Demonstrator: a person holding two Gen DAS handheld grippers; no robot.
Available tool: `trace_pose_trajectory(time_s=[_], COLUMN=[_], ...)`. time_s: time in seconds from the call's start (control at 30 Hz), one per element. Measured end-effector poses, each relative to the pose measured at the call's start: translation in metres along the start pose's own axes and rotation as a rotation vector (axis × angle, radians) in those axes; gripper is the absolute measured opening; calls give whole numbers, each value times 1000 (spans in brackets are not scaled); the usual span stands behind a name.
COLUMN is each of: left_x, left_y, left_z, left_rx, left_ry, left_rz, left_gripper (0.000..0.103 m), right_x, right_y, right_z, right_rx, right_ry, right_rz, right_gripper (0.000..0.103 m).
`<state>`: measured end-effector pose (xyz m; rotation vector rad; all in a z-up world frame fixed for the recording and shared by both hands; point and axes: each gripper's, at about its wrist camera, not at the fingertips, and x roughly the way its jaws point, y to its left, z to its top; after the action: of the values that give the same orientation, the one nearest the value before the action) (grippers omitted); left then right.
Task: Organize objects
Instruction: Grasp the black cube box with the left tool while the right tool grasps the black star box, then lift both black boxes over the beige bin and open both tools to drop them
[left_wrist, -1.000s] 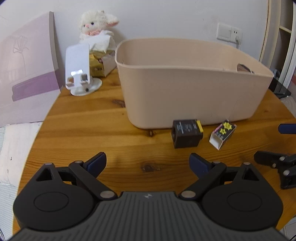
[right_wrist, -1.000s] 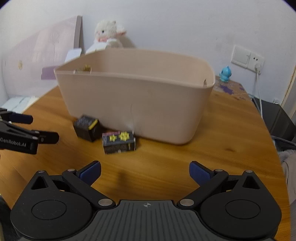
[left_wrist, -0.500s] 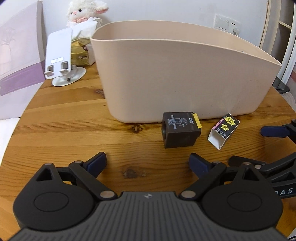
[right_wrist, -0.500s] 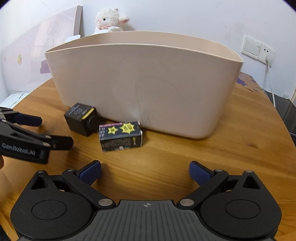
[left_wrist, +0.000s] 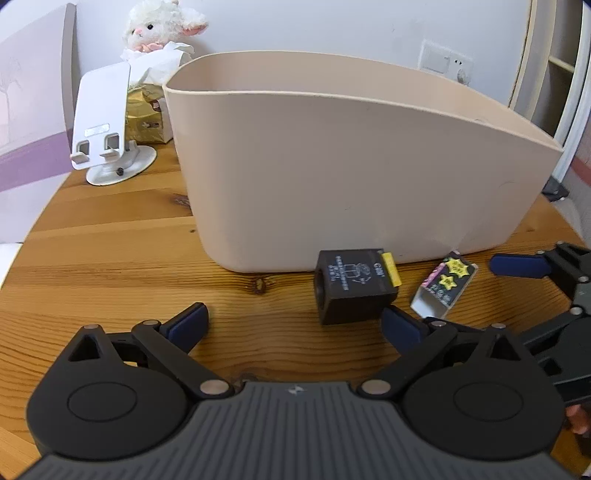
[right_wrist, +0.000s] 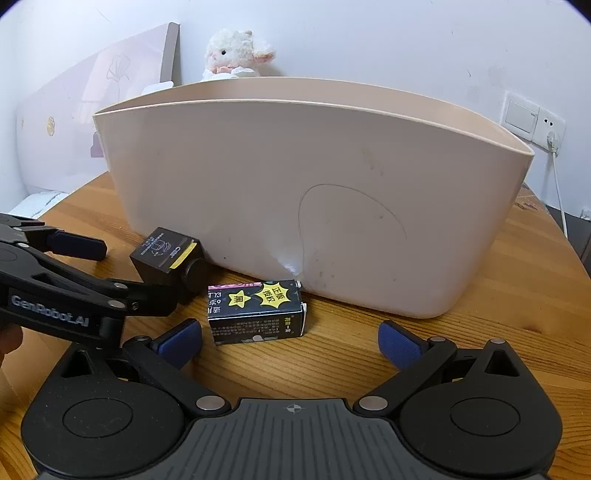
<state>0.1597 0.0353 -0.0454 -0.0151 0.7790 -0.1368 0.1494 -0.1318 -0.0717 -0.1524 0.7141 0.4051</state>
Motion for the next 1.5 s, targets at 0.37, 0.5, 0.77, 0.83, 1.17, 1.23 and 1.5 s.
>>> trace_pose_trajectory(time_s=[0.37,0.5,0.77,0.83,1.17,1.23,1.5], left_x=[6,10,9,5,-13,-19,-56], left_y=[-14,-20,-18,-17,-12,-11,-5], left_z=[4,5,9,11,1,-1,5], left_rx=[-26,-15,39,44,85,87,101], left_ry=[-8,-20,-1,7,26,15,-54], left_rz=[13,56,59,50,22,21,13], left_gripper=[100,100,76,60,47,47,47], right_x=[-1,-3,-12,-14,-27,-35,-73], right_y=[-13,-18,-13,-11,-16,-18,-28], right_z=[1,-1,-3,-1,-2,-4,3], right_rx=[27,44,46,49,84,83,68], right_ry=[-6,-10,-48,-49,-36,-44,-103], right_rz=[-38,-58,-59,-57,-63,-63,-71], right_gripper=[102,102,68,55,50,50,50])
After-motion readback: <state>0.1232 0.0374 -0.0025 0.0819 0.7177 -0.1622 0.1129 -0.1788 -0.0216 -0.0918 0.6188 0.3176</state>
